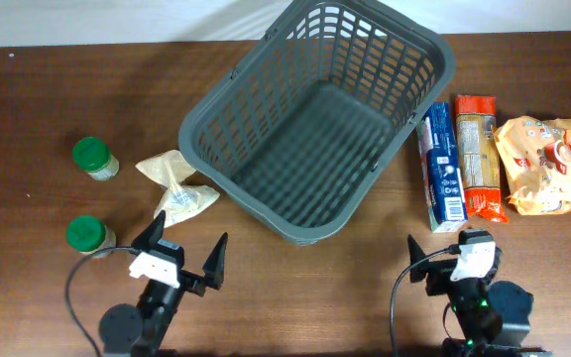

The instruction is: Pack container

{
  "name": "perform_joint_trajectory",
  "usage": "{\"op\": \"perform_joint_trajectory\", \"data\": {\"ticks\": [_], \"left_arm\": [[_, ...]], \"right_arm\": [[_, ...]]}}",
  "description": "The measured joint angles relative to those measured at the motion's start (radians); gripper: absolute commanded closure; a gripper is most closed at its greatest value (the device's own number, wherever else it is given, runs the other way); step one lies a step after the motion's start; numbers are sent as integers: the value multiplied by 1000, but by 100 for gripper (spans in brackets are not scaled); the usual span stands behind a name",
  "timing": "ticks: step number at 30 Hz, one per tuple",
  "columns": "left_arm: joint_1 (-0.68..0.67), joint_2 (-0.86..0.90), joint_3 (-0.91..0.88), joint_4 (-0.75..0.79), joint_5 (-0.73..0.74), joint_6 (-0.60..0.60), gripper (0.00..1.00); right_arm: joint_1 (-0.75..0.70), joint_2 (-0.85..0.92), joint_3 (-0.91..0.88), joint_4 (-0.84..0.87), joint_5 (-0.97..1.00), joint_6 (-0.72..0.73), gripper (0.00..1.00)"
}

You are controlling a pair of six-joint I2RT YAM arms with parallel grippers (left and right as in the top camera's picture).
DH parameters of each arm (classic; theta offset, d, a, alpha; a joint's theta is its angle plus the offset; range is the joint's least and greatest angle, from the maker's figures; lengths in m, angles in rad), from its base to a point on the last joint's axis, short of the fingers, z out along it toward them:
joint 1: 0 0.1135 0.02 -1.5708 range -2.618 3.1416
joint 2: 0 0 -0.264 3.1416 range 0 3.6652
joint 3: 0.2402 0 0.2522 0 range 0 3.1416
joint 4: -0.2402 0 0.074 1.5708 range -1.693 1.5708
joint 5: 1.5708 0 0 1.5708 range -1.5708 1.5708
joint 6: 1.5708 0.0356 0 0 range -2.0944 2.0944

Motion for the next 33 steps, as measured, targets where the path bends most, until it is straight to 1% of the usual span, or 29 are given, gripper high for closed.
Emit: {"op": "perform_joint_trajectory", "data": {"ticks": [1, 3, 6, 9, 12, 16, 17, 19, 21, 22, 24, 25, 27, 28, 29, 30, 32, 33], "left_arm": [[0, 10, 43, -28, 0, -5, 1], [0, 53, 152, -103, -4, -16, 1], [0, 166, 341, -227, -14, -21, 1], [0, 328, 550, -346, -19, -17, 1], [0, 530, 784, -468, -22, 0, 1], [0, 797, 1110, -656, -26, 20, 1], [0, 869, 1205, -707, -27, 24, 1], [0, 971, 1341, -767, -27, 34, 1], [0, 1066, 1478, -828, -29, 45, 1], [0, 1084, 1507, -832, -29, 48, 1], [0, 1130, 1590, -834, -25, 52, 1], [0, 1138, 1616, -830, -24, 53, 8], [0, 1142, 1635, -820, -22, 56, 43], [0, 1141, 1642, -819, -16, 57, 63], [0, 1139, 1646, -820, -8, 59, 73], [-2, 1139, 1648, -826, 6, 60, 84], [-19, 1139, 1650, -852, 31, 61, 86], [-40, 1141, 1650, -876, 41, 64, 86]], "right_arm": [[0, 0, 2, 49, -41, 5, 1], [0, 0, 23, 83, -100, 11, 1], [0, 27, 108, 60, -142, 19, 1], [0, 120, 266, 34, -157, 27, 1], [0, 269, 447, -18, -163, 31, 1], [0, 550, 718, -160, -167, 25, 1], [0, 640, 805, -220, -166, 16, 1], [0, 774, 947, -288, -169, 2, 1], [0, 940, 1144, -399, -175, -10, 1], [1, 986, 1206, -417, -182, -13, 1], [1, 1107, 1389, -512, -233, -19, 1], [1, 1146, 1455, -539, -264, -20, 1], [1, 1202, 1559, -591, -326, -21, 1], [1, 1226, 1604, -596, -364, -20, 6], [1, 1247, 1646, -592, -401, -25, 14], [1, 1264, 1675, -588, -428, -29, 19], [1, 1291, 1721, -586, -467, -16, 37], [1, 1306, 1744, -587, -473, -7, 43]]}}
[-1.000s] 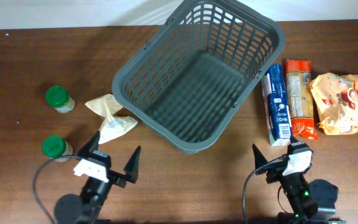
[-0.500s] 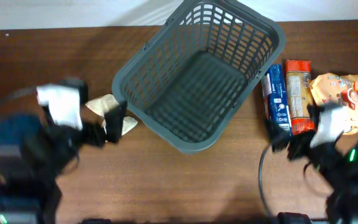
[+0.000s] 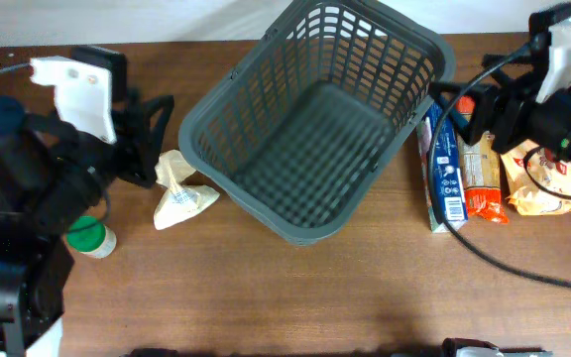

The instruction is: Pack container

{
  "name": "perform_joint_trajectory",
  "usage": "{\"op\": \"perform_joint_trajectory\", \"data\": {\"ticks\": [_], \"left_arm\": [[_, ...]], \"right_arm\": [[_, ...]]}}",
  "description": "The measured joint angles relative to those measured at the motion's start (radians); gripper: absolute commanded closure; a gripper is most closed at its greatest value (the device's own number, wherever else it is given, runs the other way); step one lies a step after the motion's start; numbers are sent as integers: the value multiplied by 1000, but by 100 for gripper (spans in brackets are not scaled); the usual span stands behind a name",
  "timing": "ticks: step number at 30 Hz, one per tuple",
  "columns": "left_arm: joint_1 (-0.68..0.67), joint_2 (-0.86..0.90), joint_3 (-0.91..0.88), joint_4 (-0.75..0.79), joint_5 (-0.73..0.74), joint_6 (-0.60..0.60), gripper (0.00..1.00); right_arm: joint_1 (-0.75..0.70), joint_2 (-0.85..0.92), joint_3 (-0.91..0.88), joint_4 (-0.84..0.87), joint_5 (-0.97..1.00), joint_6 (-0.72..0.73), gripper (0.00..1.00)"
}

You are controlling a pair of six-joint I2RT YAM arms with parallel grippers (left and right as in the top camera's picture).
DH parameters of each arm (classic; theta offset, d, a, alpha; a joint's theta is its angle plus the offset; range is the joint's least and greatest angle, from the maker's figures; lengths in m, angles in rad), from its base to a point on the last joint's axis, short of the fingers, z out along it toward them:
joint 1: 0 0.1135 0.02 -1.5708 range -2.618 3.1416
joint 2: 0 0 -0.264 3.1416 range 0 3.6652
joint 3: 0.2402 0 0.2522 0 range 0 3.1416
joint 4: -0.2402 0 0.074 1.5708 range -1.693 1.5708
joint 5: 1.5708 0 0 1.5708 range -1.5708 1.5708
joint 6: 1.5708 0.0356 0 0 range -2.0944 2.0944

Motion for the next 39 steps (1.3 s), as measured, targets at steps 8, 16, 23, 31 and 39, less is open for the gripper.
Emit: {"op": "perform_joint_trajectory", "data": {"ticks": [8, 16, 23, 31, 39], "left_arm": [[-318, 31, 0, -125, -5, 0, 97], [-668, 140, 0, -217, -133, 39, 98], [-805, 263, 0, -298, -194, 56, 98], [-888, 362, 0, -311, -278, 57, 98], [-902, 424, 36, -282, -360, 64, 98]], "right_arm": [[0, 138, 127, 2, 77, 128, 89], [13, 263, 130, -64, 161, 185, 96], [128, 365, 130, -119, 306, 208, 96], [215, 399, 130, -148, 547, 253, 96], [217, 434, 130, -168, 612, 256, 96]]}}
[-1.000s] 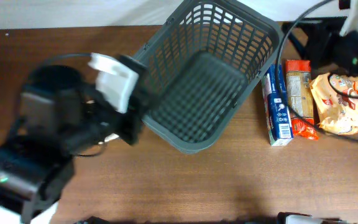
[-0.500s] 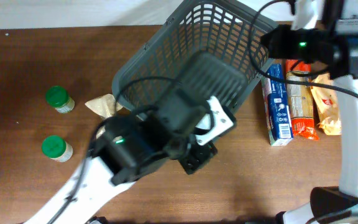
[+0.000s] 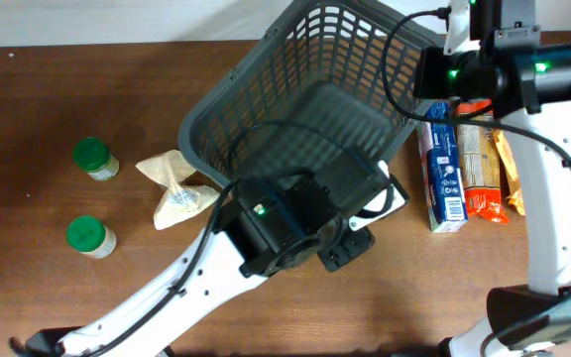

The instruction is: Pack container

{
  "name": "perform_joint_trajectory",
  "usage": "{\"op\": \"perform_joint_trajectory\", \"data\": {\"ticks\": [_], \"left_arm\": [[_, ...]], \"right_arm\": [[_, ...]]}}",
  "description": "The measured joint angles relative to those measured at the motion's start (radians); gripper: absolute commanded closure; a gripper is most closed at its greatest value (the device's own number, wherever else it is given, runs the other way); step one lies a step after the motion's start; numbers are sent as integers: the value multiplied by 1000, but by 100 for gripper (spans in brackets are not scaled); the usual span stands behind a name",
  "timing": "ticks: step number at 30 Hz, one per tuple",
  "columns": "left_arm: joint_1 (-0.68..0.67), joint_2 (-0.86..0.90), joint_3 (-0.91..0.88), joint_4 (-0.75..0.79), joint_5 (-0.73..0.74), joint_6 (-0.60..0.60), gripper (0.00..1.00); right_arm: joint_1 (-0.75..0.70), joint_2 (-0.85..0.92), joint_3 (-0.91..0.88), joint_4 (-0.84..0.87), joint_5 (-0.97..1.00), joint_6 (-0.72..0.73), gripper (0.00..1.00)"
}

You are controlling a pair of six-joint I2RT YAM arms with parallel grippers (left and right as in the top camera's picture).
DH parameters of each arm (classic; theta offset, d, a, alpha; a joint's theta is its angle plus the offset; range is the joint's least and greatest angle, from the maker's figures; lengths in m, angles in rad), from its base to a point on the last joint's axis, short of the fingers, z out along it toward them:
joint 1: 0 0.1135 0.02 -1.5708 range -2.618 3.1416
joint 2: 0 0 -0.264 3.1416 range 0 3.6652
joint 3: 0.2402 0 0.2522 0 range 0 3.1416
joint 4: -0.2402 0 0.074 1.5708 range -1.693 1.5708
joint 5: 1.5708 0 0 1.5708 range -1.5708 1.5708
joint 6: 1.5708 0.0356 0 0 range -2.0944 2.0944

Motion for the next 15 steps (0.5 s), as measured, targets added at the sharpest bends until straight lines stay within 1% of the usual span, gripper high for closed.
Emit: {"op": "perform_joint_trajectory", "data": {"ticks": [8, 15], "left_arm": [[-5, 24, 16, 11, -30, 3, 98], [-6, 25, 21, -1, -3, 3, 98]], "right_arm": [[0, 74, 0, -21, 9, 0, 96], [0, 84, 0, -24, 12, 0, 96]]}}
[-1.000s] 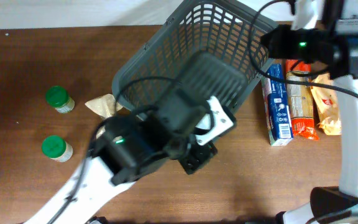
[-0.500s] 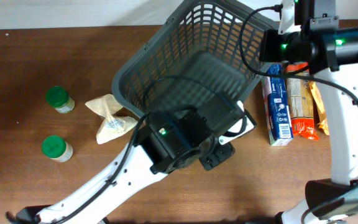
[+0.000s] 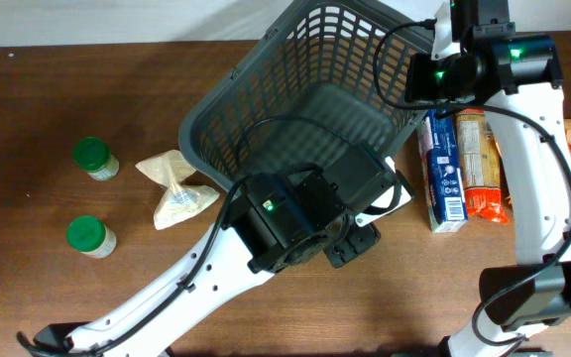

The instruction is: Pack container

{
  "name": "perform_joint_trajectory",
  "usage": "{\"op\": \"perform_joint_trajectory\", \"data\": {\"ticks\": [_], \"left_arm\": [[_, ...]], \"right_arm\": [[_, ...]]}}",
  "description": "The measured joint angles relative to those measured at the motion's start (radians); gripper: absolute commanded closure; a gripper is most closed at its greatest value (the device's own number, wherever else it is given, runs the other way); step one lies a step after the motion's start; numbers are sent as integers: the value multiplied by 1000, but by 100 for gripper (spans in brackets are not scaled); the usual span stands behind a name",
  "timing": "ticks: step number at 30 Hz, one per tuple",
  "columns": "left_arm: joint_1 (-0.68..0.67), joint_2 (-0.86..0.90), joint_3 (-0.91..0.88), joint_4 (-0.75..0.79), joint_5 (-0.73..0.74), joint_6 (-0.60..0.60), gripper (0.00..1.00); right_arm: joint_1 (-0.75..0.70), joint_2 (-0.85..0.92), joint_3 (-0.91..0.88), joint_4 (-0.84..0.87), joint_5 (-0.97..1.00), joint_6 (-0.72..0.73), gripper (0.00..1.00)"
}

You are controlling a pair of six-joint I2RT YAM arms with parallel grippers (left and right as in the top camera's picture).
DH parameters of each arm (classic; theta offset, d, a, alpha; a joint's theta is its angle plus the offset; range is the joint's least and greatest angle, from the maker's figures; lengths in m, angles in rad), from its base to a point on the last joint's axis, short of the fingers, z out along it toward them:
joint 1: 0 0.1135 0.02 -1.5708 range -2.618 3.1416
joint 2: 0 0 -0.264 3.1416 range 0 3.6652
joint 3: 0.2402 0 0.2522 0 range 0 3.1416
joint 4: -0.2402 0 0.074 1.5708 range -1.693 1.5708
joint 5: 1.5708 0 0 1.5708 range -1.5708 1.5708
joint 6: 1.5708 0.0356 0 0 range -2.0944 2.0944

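Note:
The dark grey basket (image 3: pixel 315 119) stands empty at the middle back of the table. My left arm reaches from the bottom left. Its gripper (image 3: pixel 353 243) sits at the basket's near right corner, and its fingers are too dark to read. My right arm rises along the right side, and its wrist hangs over the basket's right rim, hiding the right gripper. A blue box (image 3: pixel 444 174) and an orange pasta packet (image 3: pixel 482 169) lie right of the basket. A yellow snack bag shows partly behind the arm.
Left of the basket lie a beige packet (image 3: pixel 176 186) and two green-lidded jars (image 3: pixel 94 157) (image 3: pixel 89 236). The right arm's white link crosses above the packets on the right. The left arm's link spans the near middle of the wooden table (image 3: pixel 28 297).
The right wrist has shifted slightly left over the basket's right rim. The left wrist has edged a little right and up at the basket's near corner. No item has moved.
Both arms first sat folded at the near edge with open grippers. Then both were raised high, one over the left items and one over the right packets. Later the left wrist was at the basket's near right corner and the right over its right rim, as now.

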Motion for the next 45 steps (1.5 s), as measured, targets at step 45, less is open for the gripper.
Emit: {"op": "perform_joint_trajectory", "data": {"ticks": [45], "left_arm": [[262, 19, -1, -180, -191, 46, 98]], "right_arm": [[16, -10, -22, -120, -9, -36, 96]]}}
